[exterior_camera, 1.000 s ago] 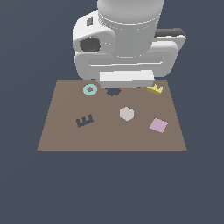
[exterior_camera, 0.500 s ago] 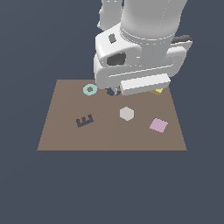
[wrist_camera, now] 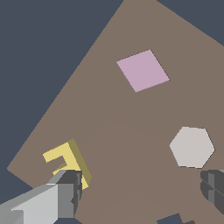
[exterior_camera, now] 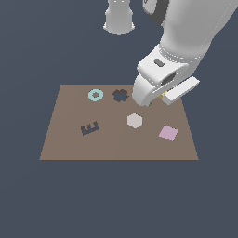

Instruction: Insert a designated object into the corresponding slot on a board.

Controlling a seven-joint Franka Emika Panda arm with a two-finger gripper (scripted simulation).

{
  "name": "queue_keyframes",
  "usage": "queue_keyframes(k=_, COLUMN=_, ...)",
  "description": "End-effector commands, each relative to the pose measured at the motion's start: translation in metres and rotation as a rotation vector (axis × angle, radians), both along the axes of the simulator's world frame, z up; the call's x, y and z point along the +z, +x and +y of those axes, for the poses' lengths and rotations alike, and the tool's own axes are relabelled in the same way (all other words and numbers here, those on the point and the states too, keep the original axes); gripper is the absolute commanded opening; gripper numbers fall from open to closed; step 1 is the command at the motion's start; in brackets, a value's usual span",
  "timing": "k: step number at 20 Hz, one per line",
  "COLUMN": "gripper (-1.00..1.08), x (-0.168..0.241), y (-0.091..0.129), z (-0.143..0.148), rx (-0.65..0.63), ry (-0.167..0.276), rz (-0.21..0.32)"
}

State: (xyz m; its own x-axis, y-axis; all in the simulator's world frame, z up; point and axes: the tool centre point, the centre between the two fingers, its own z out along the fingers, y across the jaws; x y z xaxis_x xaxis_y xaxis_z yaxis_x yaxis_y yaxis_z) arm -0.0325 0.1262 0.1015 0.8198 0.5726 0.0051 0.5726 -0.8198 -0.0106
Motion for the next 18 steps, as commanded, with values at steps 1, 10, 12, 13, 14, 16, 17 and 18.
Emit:
queue_keyframes(k=1, gripper=1.00, x=-0.012, y=-0.012, z=0.015, rx=0.108, ry=-0.001, rz=-0.001)
queue_keyframes(k=10, gripper=1.00, x=-0.042, y=-0.048, z=0.044, rx=0.371, ry=-0.007, rz=-0.004)
queue_keyframes(k=12, gripper=1.00, x=-0.046, y=-0.053, z=0.047, rx=0.404, ry=-0.008, rz=-0.004)
queue_keyframes(k=13, gripper=1.00, x=-0.048, y=-0.055, z=0.048, rx=0.417, ry=-0.009, rz=-0.004)
queue_keyframes(k=14, gripper=1.00, x=-0.049, y=-0.057, z=0.049, rx=0.427, ry=-0.009, rz=-0.004)
queue_keyframes(k=16, gripper=1.00, x=-0.051, y=-0.059, z=0.049, rx=0.440, ry=-0.010, rz=-0.004)
queue_keyframes(k=17, gripper=1.00, x=-0.051, y=-0.060, z=0.049, rx=0.442, ry=-0.010, rz=-0.004)
queue_keyframes(k=18, gripper=1.00, x=-0.051, y=-0.060, z=0.049, rx=0.442, ry=-0.010, rz=-0.004)
